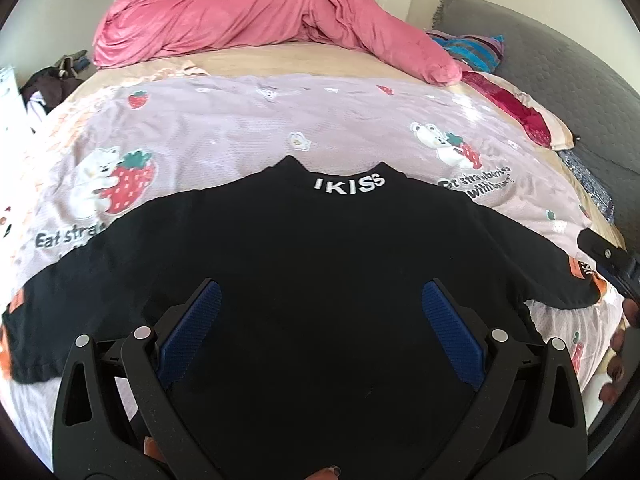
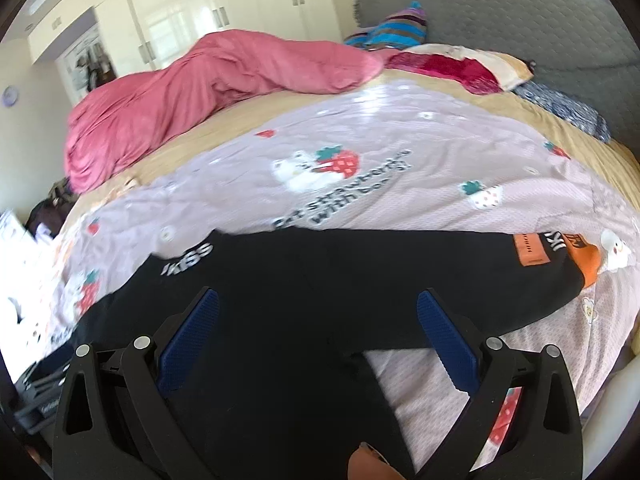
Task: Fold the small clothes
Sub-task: 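Move the right gripper to the orange cuff of a shirt sleeve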
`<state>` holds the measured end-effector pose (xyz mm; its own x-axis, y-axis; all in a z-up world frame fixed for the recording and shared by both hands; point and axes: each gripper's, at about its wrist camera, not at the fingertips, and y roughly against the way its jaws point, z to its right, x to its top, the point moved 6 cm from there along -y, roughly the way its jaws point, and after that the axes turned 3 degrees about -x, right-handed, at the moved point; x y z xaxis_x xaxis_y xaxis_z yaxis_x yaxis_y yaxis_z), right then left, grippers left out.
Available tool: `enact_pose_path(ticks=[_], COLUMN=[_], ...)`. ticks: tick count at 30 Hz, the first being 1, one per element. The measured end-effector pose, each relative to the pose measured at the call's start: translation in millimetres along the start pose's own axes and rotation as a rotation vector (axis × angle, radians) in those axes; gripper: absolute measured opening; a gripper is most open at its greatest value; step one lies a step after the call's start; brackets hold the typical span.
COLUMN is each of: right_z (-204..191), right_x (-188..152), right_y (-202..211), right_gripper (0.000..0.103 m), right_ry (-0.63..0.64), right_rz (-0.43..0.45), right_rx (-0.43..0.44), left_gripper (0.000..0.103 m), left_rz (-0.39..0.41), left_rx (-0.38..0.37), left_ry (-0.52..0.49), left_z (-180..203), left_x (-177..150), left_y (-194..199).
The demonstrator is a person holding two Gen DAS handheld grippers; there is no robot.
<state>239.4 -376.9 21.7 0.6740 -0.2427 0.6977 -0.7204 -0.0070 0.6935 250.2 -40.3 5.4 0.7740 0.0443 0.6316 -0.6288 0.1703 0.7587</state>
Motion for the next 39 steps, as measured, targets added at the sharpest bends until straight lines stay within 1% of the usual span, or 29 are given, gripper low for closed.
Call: enact_pose_path(ticks=[7, 11, 16, 20, 27, 30, 35, 39], right_z=[49.5, 79.7, 108.6, 132.7, 185.5, 203.3, 232.6, 249.2], right_x=[2.2, -3.1, -8.5, -11.1, -20.7, -24.6, -28.9, -28.6], right_y=[-23.4, -37.4, -41.1, -41.9, -38.7, -39.4, -41.6, -51.0], right_gripper=[0.099, 0.099, 0.099, 0.099, 0.099, 0.099, 0.099, 0.099], right_ry=[-0.101, -0.160, -0.217, -0.261, -0.415, -0.474, -0.579, -0.644], right_rz=[0.004, -0.025, -0.033, -0.033, -0.031, -0.040, -0.039, -0.042], right_rx=[-0.100, -0.154, -0.200, -0.244, -0.326, -0.340, -0.336, -0.288], left_gripper=[0.095, 0.095, 0.095, 0.095, 0.095, 0.095, 0.095, 0.095], left_rz=[0.008, -0.005, -0.035, -0.039, -0.063, -0.070, -0.074, -0.071], left_rx=[-0.015, -0.043, -0.054, -0.073, -0.081, -0.082, -0.057, -0.052], left_ry=[-0.028, -0.044, -0.071, -0.110, -0.134, -0.126, -0.101, -0.071], left_z=[3.0, 11.4, 20.8, 31.8, 40.2, 38.0, 25.8, 15.6], left_x=[1.8, -1.7, -11.3, -17.2, -26.5, -27.0, -24.0, -18.9], left_y=[-15.8, -24.7, -42.0, -47.5, -56.6, -58.4, -61.3, -60.2])
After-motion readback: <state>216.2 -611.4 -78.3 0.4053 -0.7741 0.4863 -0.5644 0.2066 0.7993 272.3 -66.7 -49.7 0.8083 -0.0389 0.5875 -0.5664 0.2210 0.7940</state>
